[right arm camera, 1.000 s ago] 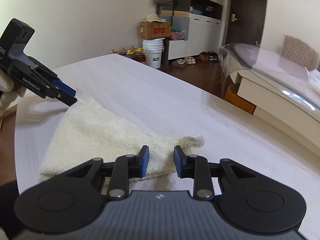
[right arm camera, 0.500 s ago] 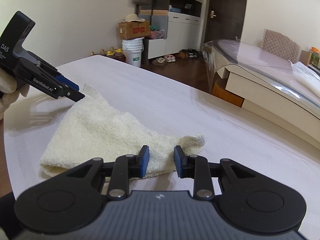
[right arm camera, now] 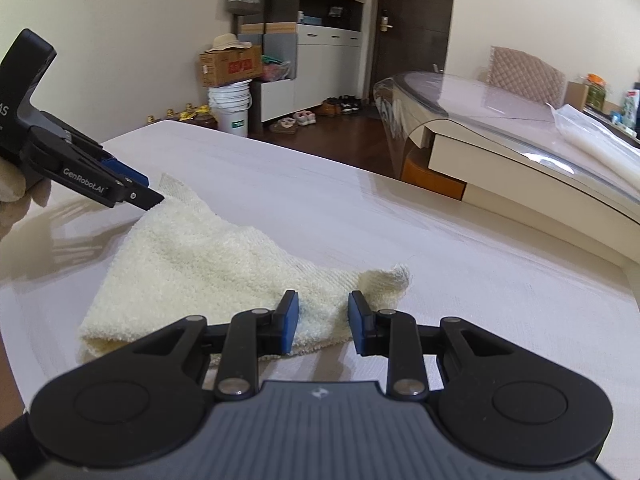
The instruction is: Fold towel
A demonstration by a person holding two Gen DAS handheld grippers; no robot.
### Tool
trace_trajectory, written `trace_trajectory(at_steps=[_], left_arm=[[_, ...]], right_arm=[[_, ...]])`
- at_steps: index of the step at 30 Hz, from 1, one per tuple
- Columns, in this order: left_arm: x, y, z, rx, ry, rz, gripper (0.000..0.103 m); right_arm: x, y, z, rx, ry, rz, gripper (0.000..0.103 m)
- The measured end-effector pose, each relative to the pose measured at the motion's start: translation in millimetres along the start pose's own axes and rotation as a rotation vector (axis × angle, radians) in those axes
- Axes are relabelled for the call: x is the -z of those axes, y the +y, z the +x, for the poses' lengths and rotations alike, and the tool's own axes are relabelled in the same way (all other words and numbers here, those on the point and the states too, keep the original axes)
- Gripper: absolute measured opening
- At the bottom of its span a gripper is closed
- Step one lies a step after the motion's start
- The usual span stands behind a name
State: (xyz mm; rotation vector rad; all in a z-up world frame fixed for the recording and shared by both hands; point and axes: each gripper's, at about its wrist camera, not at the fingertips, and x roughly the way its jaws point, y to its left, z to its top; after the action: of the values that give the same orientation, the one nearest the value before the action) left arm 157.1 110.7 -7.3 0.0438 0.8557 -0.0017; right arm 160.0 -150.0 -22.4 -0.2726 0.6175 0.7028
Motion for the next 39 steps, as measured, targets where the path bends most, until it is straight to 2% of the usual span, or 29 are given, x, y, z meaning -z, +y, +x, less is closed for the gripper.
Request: trace_trajectory(at_steps=[8,10,12,15,17,22,26,28,32,37,39], left_arm=[[-3,1,3,0.014,-0.022,0.012,0.047],[2,4,-3,0.013,-0.031,-0.003,0.047],[12,8,-14,0.007,-0.040,-0.026,0.048],[28,12,-27,-0.005,-0.045,-0.051,0.054],[36,12,-33,-0.007,-0.049,-0.065,0.055],[47,1,-44,0.048,-0.074,-0.099,0.055],[46,-24,-46,0.109,-0.104,-0.060,0.055],[45,-46,-45,0.139,-0.103,0.003,0.055],[49,-73,-43,0.094,-0.110,0.127,0.054],[55,-76,-43,0.082,-0.100,0.151,0.054],[56,-73,-44,0.085,-0.101,0.133,0.055]], right_arm=[[0,7,-6,0.018,-0.005,0.026,0.032],[0,2,-14,0.003,-0.038,0.068,0.033],[1,-5,-26,0.000,-0.061,0.117,0.042],[11,-15,-39,0.013,-0.071,0.185,0.042],[19,-20,-44,0.018,-0.073,0.229,0.043],[26,-28,-45,0.017,-0.103,0.308,0.043],[13,-26,-32,0.062,-0.094,0.240,0.042],[4,-25,-24,0.092,-0.078,0.187,0.042],[-6,-25,-6,0.146,-0.035,0.103,0.042],[-8,-31,11,0.149,0.014,0.074,0.043],[-6,-30,14,0.147,0.018,0.056,0.043]])
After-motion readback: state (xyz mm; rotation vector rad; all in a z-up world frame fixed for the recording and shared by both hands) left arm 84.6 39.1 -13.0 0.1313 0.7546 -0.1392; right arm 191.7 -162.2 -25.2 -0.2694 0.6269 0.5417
